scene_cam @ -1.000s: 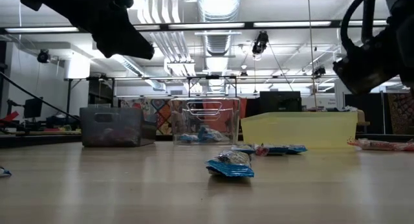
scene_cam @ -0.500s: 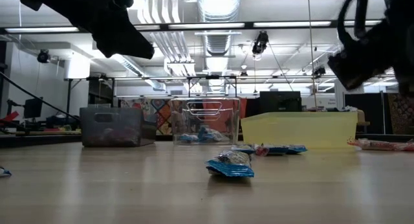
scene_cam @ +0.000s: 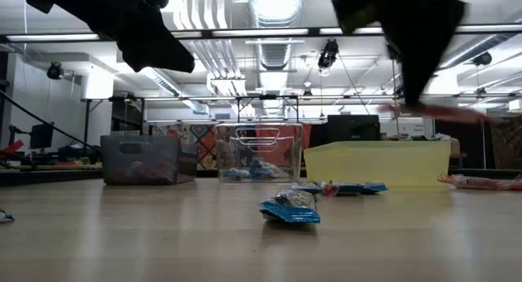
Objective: Sort candy
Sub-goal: Put the white-red candy into the yellow bin, then put the white chocolate into the transparent bin
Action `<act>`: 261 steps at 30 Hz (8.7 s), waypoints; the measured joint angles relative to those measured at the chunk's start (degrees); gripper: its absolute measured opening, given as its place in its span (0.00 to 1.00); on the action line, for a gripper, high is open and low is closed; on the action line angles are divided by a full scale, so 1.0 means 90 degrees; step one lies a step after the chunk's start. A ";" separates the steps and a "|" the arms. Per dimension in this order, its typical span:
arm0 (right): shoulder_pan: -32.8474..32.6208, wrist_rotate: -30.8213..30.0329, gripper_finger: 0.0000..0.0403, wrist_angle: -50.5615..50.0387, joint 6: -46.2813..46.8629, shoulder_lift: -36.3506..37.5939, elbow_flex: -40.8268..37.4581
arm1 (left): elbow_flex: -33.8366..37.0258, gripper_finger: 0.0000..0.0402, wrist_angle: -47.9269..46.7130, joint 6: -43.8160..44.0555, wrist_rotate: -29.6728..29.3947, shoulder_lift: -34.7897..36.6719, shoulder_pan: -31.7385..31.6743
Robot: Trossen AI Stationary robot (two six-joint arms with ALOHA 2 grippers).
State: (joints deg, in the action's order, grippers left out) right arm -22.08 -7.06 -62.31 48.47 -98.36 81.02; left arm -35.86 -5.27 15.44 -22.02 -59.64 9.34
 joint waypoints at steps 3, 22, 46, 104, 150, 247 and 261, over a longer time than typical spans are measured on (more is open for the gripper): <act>0.0474 -0.0314 0.02 -0.0267 -0.1049 0.0060 0.0391 | 0.0000 0.31 0.0039 0.0000 0.0004 0.0000 0.0000; 0.4348 -0.0285 0.02 0.0490 -0.8194 0.0082 -0.0270 | 0.0000 0.31 0.0025 0.0002 0.0012 -0.0002 0.0000; 0.5597 0.0168 0.19 0.2853 -0.8664 0.0082 -0.1567 | 0.0000 0.31 0.0120 -0.0022 -0.0002 -0.0005 0.0000; -0.0218 -0.0654 0.27 0.3531 -0.6032 -0.0223 -0.1011 | -0.0639 0.31 -0.0528 0.0240 0.0520 -0.1666 0.0833; 0.0670 0.1750 0.28 0.2395 -0.6835 -0.2561 0.1473 | -0.0631 0.31 -0.0690 0.0675 0.0516 -0.1422 0.0986; 0.0915 0.1067 0.30 0.5889 -0.5798 -0.1990 -0.0630 | -0.0464 0.31 -0.0745 0.0792 -0.0510 0.0041 0.2137; 0.0930 0.1293 0.16 0.5875 -0.5655 -0.1778 -0.0663 | -0.0464 0.31 -0.0752 0.0681 -0.0508 0.0061 0.2137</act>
State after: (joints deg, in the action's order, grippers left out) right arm -13.71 4.58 -9.43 -2.42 -114.36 75.06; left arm -40.03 -12.03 21.57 -26.59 -59.09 28.58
